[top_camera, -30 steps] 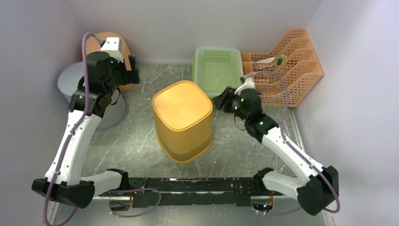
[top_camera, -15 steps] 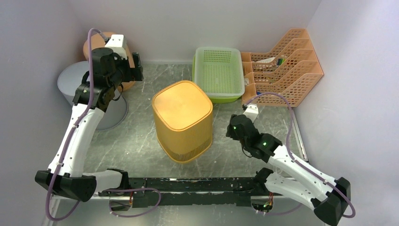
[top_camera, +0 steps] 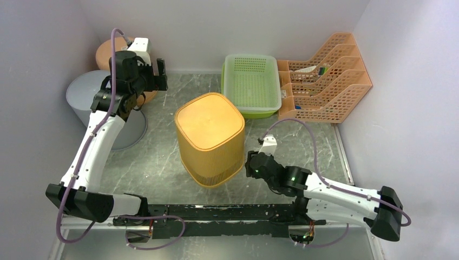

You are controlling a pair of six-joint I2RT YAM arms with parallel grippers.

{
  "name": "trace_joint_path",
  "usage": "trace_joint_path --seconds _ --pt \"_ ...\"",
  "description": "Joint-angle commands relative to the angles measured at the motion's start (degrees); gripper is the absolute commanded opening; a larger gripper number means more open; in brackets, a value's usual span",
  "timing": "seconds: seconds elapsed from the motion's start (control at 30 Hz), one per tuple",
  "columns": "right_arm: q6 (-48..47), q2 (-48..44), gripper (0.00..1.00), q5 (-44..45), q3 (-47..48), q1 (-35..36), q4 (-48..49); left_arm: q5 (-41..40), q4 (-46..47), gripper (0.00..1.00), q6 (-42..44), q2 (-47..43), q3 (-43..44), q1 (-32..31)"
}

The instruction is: Turn the large container upside down

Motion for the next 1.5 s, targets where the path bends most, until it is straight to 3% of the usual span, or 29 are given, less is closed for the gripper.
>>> trace_joint_path --seconds 0.0,0.43,0.63,0.97,1.17,1.47 --pt "-2.8 3.8 0.51 -0.8 -2.1 0.9 13.1 1.3 2.3 1.00 1.3 -0.6 2.7 -0.2" --pt "-10.7 30.3 0.52 -6.5 10.2 0.7 33.8 8.2 -5.3 1.00 4.5 2.8 18.8 -0.2" --pt "-12.6 45.7 0.53 -4.1 24.1 -0.8 36.2 9.9 -3.7 1.00 3.7 -0.5 15.0 -0.3" --pt "-12.2 62.7 0.54 -4.5 41.6 -9.7 41.3 9.3 -2.4 0.99 4.6 -3.7 8.3 -0.3" --pt "-15.8 64.8 0.54 -0.9 46.3 -10.8 40.6 9.1 -1.5 1.00 4.5 -4.2 6.5 -0.3" --pt "-18.2 51.2 0.54 0.7 35.4 -4.2 35.9 7.7 -0.5 0.99 2.8 -2.4 7.9 -0.3"
